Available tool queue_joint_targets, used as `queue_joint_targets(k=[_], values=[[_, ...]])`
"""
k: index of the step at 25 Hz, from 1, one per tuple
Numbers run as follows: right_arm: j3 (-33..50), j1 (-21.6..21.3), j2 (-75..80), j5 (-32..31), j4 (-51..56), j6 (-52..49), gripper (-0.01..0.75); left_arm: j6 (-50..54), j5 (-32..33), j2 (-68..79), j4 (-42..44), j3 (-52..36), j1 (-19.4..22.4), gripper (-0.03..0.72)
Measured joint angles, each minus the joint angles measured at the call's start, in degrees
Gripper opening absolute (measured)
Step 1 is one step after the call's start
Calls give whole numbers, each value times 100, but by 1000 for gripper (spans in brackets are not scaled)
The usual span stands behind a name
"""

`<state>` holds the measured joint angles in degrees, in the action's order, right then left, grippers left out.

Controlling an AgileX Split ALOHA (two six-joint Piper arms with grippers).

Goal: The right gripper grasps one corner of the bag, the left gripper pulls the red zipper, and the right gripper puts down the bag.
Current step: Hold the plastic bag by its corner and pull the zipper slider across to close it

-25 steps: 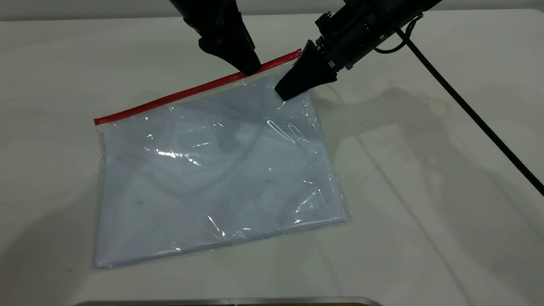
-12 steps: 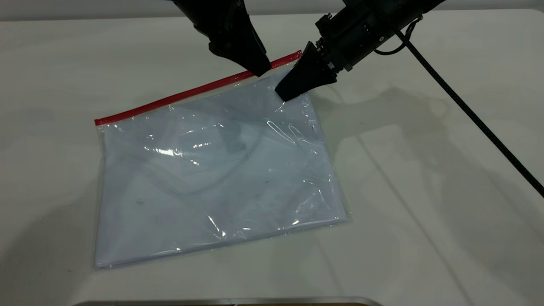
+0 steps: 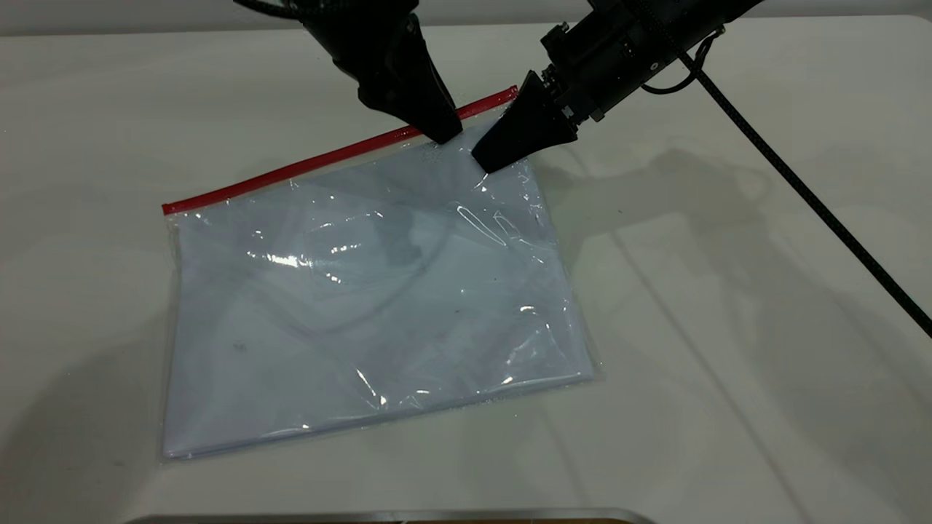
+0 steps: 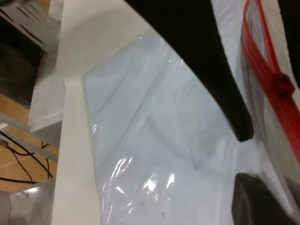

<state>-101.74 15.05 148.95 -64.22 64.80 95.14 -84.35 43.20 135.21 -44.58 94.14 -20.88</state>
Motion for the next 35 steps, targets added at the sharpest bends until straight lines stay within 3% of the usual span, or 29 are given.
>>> queue_joint_targets(k=[3,10,16,22,28,35], values=[[0,0,0,0,0,0,34,0,0,0,-6,0,0,320],[0,0,0,0,0,0,34,-10,-17,0,4,2,0,56],[-104,-153,11,-39,0,-123,34,106,-17,-23,301,29,0,51],[-548,-850,11,-63,-60,-940,37,1245,-145,-35,1380,226,91,51],[-647,-1501,11,573,-264,-1504,39,1896,8,-35,2117,223,380,51],[-647,-1622,11,1020,-658,-2201,48,1960,87,-35,2023,223,515,51]])
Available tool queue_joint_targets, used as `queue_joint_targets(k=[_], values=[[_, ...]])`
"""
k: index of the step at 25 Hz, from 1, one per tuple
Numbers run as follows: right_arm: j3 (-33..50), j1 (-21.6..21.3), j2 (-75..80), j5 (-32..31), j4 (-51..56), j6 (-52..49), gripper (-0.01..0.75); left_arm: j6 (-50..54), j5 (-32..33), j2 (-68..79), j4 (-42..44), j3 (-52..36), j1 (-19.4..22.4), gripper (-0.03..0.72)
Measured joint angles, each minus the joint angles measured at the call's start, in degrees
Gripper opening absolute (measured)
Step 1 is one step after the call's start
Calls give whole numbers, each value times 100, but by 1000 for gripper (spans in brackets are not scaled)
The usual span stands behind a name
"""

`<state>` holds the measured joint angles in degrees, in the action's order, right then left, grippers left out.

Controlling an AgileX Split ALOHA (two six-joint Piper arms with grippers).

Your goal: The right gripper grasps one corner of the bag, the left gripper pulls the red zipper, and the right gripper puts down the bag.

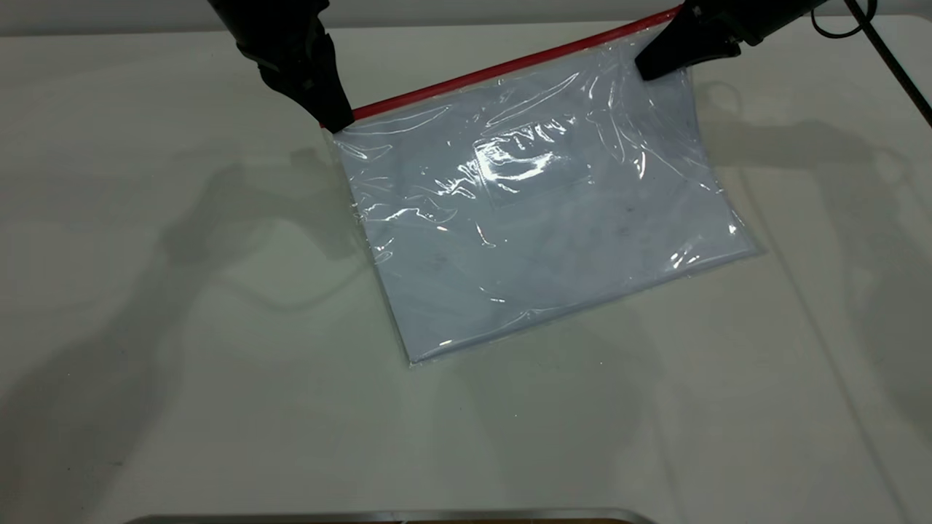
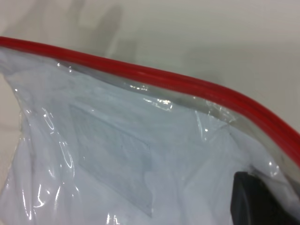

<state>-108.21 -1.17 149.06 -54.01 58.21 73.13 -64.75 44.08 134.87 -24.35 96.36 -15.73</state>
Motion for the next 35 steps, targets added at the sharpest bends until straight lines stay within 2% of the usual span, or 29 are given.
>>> queue_joint_targets(k=[3,6,9,12,15,19,23,26,29,35], values=[[0,0,0,1,-120,-125,90,6,-6,0,-24,0,4,61],[0,-6,0,42,-255,-152,210,107,69,-11,66,0,12,116],[-34,-75,0,220,-425,-157,404,333,170,-58,234,-6,74,247],[-205,-107,-74,237,-688,-275,570,670,183,-187,272,-6,74,420],[-392,-107,-372,191,-1119,-679,652,1212,269,-465,465,17,74,556],[-662,-107,-1100,-70,-1883,-1377,652,2202,717,-1109,894,263,74,628],[-919,-107,-2082,-905,-2405,-1982,602,3147,1337,-1990,1432,506,74,622],[-997,-107,-2850,-1495,-2479,-2337,567,3854,1827,-2686,1737,569,74,585],[-1017,-107,-3610,-1658,-2485,-2772,556,4476,2281,-3343,2001,575,74,560],[-1022,-107,-4730,-1672,-2776,-4227,554,5027,2280,-4383,2320,575,74,553]])
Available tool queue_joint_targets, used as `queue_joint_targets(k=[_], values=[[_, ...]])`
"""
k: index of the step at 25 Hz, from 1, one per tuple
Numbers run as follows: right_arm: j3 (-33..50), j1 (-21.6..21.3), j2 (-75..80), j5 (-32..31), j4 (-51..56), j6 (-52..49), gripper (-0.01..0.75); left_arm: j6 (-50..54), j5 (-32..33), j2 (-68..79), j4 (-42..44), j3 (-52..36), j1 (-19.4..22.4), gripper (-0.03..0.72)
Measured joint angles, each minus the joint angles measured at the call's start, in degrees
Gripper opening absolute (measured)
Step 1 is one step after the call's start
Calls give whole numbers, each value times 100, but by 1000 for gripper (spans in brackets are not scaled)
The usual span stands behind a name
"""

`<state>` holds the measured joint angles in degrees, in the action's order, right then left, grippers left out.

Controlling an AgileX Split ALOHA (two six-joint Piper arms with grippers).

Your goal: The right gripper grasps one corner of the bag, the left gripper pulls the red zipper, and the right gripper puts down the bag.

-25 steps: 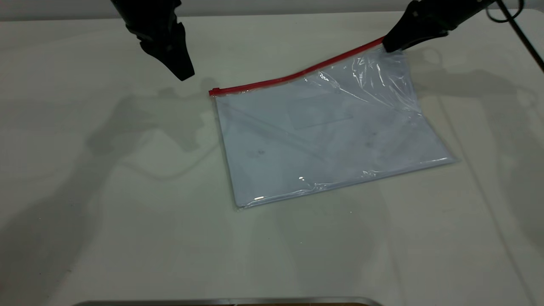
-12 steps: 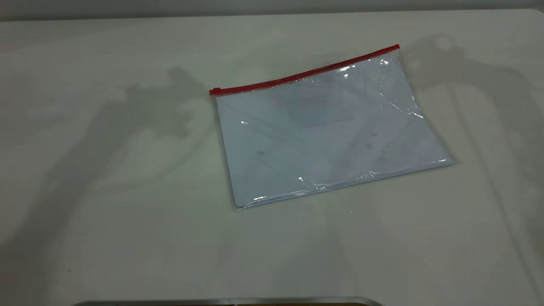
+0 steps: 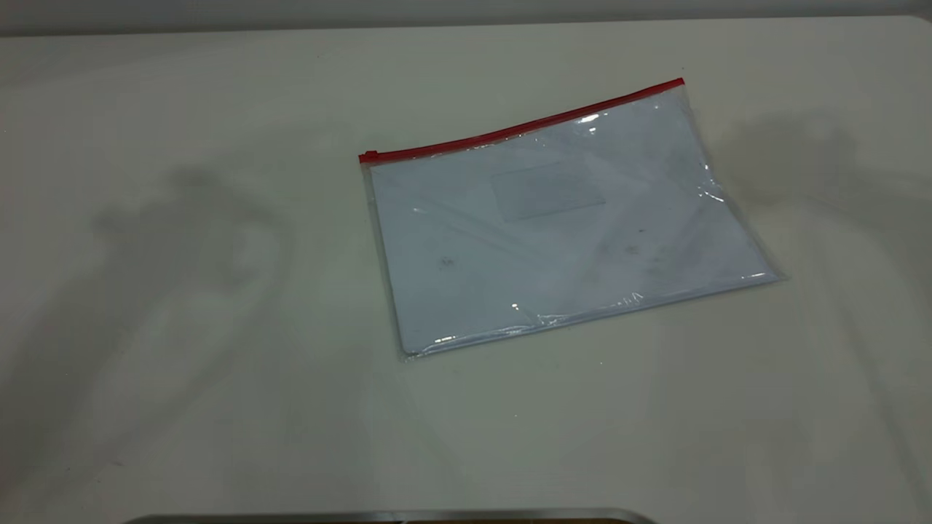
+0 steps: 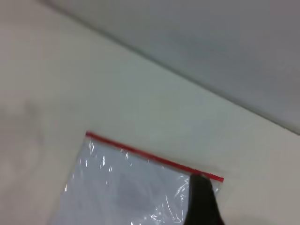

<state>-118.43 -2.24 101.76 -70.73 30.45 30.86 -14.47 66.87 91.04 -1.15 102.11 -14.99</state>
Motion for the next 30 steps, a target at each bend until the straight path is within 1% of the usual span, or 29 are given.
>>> queue_joint_targets(k=[2,4,6,10,14,16,20,26,30], values=[[53,0,-292,0,-157,-425,554,281,0,-252,29,0,0,551],[303,0,-706,0,-276,-616,552,598,0,-512,31,-30,0,551],[766,0,-1199,0,-312,-683,552,747,0,-856,38,-163,0,551],[2153,0,-2475,0,-320,-648,552,888,0,-1716,42,-786,0,551],[3681,0,-3841,0,-255,-623,552,1104,0,-2785,42,-1919,0,551],[4444,0,-4481,0,-170,-619,552,1178,0,-3344,42,-2620,0,551],[5665,0,-5718,0,-112,-551,552,1210,0,-4558,37,-3950,0,551],[6924,0,-7062,0,-106,-533,552,1210,0,-6098,37,-5435,0,550],[7549,0,-7570,0,-106,-533,552,1210,0,-6795,-25,-6178,0,550]])
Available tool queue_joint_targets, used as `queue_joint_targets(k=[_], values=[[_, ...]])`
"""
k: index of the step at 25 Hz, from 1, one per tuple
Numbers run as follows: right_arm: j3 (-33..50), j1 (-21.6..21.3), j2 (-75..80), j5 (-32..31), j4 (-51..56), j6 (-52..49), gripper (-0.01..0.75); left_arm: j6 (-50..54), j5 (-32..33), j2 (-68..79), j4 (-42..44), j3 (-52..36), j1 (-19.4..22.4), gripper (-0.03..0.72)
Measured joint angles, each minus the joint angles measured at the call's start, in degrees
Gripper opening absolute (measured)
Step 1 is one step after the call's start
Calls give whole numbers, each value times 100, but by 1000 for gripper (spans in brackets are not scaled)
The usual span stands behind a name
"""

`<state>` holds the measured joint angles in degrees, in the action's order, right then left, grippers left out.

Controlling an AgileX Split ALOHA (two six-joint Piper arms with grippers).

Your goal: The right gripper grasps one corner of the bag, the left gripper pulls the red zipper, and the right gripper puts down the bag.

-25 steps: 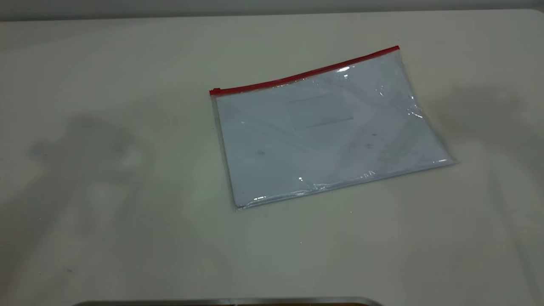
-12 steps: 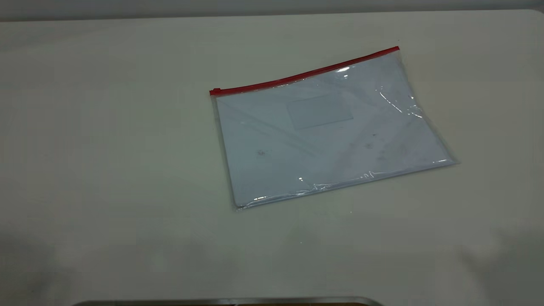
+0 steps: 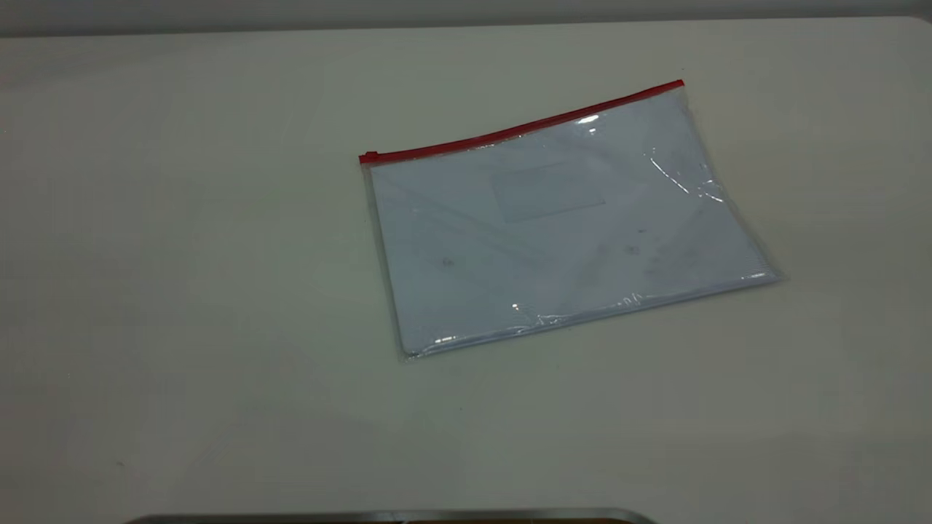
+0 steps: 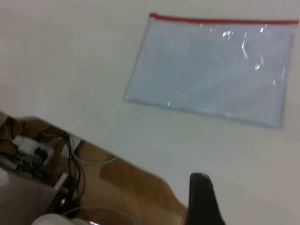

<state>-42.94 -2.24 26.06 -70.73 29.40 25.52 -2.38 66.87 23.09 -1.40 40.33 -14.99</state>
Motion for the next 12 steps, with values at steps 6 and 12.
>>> queue_joint_targets(k=[6,12], values=[[699,0,-631,0,0,0,552,-67,-12,-532,-162,-824,0,550],[942,0,-1364,21,-365,0,552,-90,-16,-592,-168,-1036,0,550]])
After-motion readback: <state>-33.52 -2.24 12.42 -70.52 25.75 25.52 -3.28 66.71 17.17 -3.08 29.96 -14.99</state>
